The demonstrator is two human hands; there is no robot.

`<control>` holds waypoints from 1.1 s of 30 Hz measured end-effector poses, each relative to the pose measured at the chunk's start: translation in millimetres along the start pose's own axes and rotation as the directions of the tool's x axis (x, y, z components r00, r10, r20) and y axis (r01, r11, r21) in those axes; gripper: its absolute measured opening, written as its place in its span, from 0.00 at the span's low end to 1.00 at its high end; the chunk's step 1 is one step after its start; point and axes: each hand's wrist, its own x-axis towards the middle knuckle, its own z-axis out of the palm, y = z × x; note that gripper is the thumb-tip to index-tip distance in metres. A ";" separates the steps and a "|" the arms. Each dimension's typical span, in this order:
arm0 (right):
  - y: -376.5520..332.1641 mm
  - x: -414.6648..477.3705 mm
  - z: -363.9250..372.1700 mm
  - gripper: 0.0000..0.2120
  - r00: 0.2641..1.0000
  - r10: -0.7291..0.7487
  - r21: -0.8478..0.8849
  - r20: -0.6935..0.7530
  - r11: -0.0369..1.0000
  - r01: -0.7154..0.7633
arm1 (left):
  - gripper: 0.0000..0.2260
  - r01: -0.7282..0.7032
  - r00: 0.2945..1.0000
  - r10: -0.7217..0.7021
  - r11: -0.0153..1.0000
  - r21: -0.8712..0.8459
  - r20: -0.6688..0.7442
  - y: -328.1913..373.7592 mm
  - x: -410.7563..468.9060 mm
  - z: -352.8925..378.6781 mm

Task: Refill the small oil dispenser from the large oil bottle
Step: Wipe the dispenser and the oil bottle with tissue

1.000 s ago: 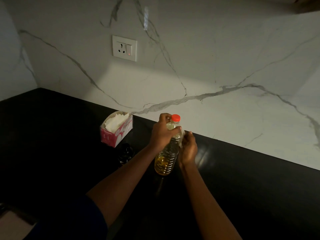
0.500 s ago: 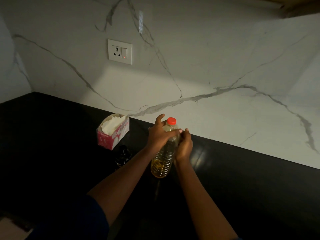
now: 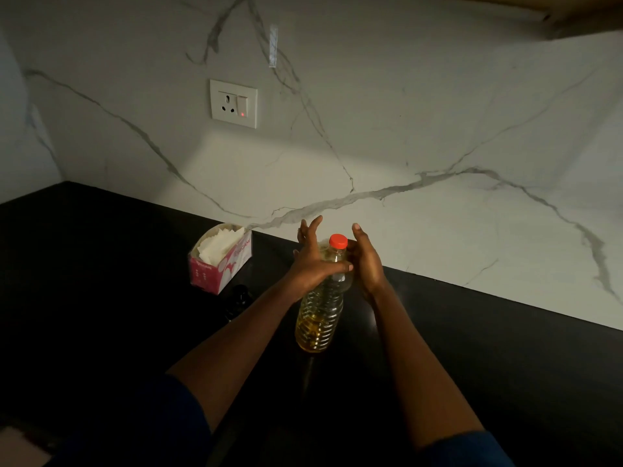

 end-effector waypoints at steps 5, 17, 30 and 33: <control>-8.2 2.7 6.3 0.26 0.999 -0.021 0.059 -0.035 0.998 0.023 | 0.51 0.007 0.995 -0.010 1.000 -0.029 -0.102 0.4 -2.9 5.2; 24.0 -45.3 28.4 0.17 0.780 -0.179 0.098 -0.599 0.951 0.293 | 0.48 0.032 0.999 -0.035 0.995 -0.094 -0.030 -6.5 -5.6 1.3; 28.2 -51.1 27.0 0.17 0.781 -0.350 -0.221 -0.517 0.936 0.272 | 0.45 0.152 0.974 -0.110 0.965 -0.215 0.197 -27.0 -29.4 -3.4; 55.4 -59.7 32.2 0.15 0.749 -0.451 -0.343 -0.485 0.886 0.311 | 0.46 0.138 0.986 -0.110 0.964 -0.230 0.128 -28.1 -30.6 1.1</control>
